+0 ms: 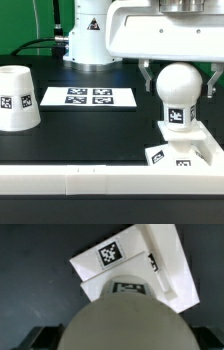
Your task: Assemble lamp
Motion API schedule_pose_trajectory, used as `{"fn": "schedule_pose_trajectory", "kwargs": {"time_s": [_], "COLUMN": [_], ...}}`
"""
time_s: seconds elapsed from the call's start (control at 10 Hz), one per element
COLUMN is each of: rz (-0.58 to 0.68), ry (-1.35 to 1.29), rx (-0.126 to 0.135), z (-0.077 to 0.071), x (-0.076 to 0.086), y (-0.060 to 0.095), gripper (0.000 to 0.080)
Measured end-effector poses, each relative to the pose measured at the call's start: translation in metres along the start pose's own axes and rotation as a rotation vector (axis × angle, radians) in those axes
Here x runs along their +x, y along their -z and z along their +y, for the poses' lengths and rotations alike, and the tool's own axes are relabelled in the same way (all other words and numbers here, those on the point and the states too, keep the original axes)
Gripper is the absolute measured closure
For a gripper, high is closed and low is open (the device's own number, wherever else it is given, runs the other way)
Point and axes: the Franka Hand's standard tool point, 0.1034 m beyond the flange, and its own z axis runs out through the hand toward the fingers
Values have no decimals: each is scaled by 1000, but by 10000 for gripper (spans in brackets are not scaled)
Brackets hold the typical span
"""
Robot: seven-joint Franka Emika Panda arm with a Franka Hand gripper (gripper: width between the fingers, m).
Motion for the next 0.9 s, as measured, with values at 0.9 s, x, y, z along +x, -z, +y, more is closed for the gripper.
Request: {"fn": "schedule_pose_trajectory", "kwargs": {"time_s": [0.9], "rz": [-134], "ry": [-816], "rx": [72], "z": [-13], "x": [-4], "y": [-7], "gripper": [220]}}
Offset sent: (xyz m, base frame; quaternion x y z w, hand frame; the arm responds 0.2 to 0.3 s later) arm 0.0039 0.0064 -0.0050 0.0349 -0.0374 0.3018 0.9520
